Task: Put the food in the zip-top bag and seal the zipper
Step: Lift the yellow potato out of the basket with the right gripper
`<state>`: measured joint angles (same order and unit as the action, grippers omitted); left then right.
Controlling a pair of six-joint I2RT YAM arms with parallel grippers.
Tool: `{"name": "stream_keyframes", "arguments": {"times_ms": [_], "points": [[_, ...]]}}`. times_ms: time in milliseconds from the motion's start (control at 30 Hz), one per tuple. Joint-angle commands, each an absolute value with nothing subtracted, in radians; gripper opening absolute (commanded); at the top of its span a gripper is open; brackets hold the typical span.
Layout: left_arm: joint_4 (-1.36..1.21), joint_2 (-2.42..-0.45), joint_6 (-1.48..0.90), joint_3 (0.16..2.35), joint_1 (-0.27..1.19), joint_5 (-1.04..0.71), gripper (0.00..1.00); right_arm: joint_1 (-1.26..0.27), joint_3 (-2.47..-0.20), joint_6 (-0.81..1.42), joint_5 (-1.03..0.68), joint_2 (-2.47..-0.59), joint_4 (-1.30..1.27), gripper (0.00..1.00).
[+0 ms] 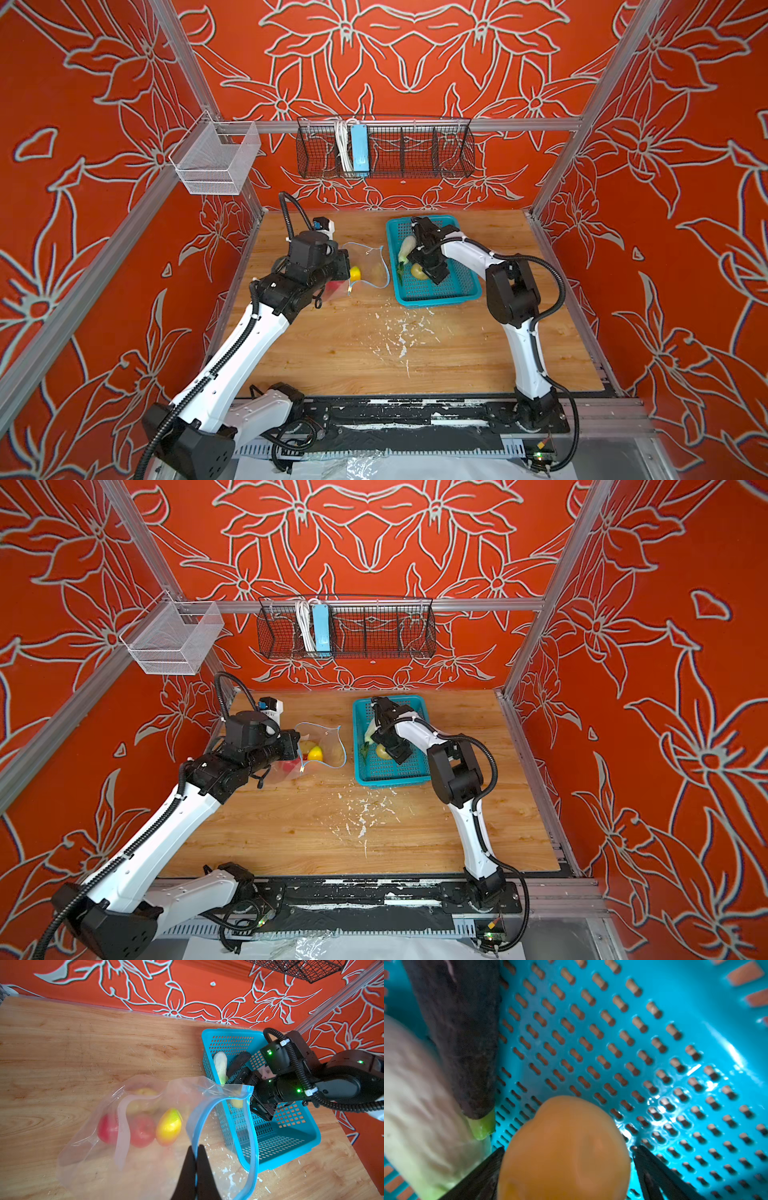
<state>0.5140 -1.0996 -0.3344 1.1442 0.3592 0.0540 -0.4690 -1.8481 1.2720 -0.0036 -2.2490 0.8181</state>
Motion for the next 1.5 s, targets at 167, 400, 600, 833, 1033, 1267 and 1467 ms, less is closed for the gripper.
{"name": "stream_keyframes", "arguments": {"times_ms": [167,400,600,833,1033,1267,1467], "points": [[0.494,-1.082,-0.337,1.134,0.357,0.049,0.00,-0.457,-1.833,1.287,0.018,-2.222,0.833,0.86],[0.494,-1.080,-0.336,1.134,0.357,0.052,0.00,-0.457,-1.806,1.261,-0.005,-2.191,0.780,0.68],[0.494,-1.078,-0.335,1.134,0.357,0.055,0.00,-0.457,-1.659,1.258,-0.051,-2.076,0.622,0.66],[0.494,-1.079,-0.334,1.132,0.357,0.062,0.00,-0.459,-1.540,1.229,-0.058,-1.926,0.566,0.66],[0.494,-1.085,-0.336,1.134,0.357,0.054,0.00,-0.466,-1.403,1.225,-0.062,-1.780,0.460,0.66],[0.494,-1.083,-0.334,1.132,0.357,0.060,0.00,-0.495,-1.313,1.186,-0.066,-1.650,0.345,0.66],[0.496,-1.091,-0.335,1.135,0.358,0.057,0.00,-0.540,-1.283,1.141,-0.072,-1.595,0.234,0.66]]}}
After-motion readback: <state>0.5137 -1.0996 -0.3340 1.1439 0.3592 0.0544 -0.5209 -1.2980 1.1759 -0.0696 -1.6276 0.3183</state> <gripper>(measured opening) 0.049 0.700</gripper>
